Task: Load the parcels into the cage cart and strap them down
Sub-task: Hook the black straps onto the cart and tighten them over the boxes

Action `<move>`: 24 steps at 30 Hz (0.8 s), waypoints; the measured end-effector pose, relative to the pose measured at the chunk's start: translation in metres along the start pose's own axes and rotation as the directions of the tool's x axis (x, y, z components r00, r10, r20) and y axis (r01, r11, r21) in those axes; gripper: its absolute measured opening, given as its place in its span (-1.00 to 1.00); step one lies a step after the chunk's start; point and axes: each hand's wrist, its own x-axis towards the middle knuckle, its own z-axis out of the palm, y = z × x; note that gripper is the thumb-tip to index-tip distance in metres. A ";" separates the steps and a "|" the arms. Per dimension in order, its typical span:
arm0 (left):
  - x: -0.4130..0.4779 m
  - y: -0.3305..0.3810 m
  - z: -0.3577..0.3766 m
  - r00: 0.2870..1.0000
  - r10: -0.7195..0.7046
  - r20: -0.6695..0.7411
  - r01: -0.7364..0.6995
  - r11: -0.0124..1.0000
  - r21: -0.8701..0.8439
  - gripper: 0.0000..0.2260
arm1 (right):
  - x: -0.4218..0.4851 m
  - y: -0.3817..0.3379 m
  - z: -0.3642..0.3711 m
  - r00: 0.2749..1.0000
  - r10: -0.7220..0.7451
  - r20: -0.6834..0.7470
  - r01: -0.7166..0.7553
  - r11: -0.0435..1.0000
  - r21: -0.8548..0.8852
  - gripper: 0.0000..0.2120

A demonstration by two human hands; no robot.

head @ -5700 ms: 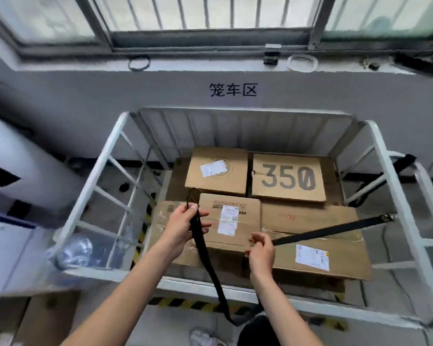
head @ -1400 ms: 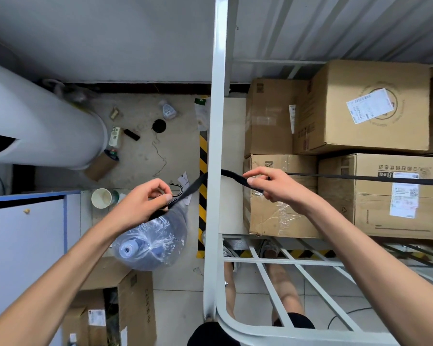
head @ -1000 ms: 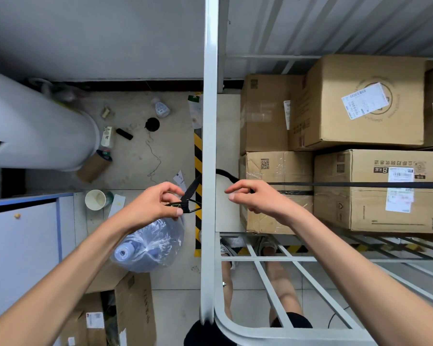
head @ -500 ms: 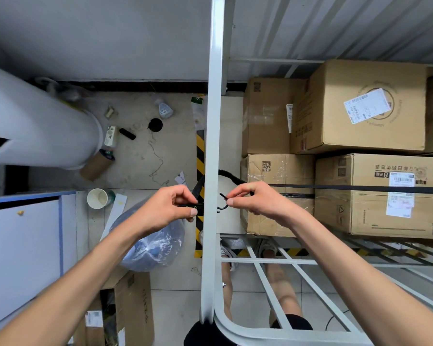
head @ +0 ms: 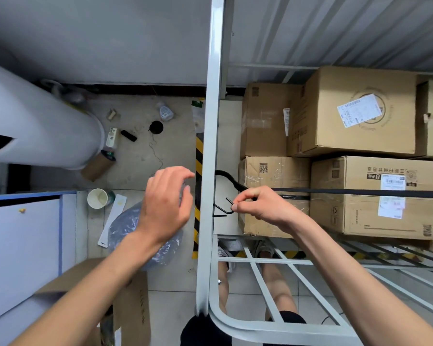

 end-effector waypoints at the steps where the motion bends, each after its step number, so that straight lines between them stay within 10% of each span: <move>1: 0.000 0.010 0.000 0.989 0.141 -0.047 -0.135 0.985 0.110 -0.74 | -0.001 0.004 -0.001 1.000 -0.002 -0.003 0.002 1.000 -0.001 -0.93; 3: -0.003 0.035 0.005 0.954 0.292 0.075 -0.300 0.899 0.319 -0.71 | -0.007 0.009 -0.004 1.000 -0.005 -0.022 0.005 1.000 0.017 -0.94; 6: -0.006 0.061 0.021 0.916 0.154 0.369 -0.341 0.785 0.517 -0.65 | -0.015 0.016 -0.012 0.998 -0.022 -0.056 0.025 0.998 0.050 -0.91; 13: -0.004 0.101 0.038 0.789 0.006 0.615 -0.398 0.766 0.504 -0.79 | -0.041 0.042 -0.041 0.996 -0.088 -0.032 0.089 0.994 0.058 -0.88; 16: -0.005 0.128 0.047 0.794 -0.110 0.598 -0.160 0.911 0.381 -0.78 | -0.050 0.052 -0.052 0.994 -0.100 0.041 0.102 0.994 -0.047 -0.53; 24: -0.017 0.171 0.099 0.883 -0.235 0.406 0.308 0.943 -0.124 -0.64 | -0.077 0.061 -0.086 0.972 -0.212 0.097 0.205 0.976 0.079 -0.78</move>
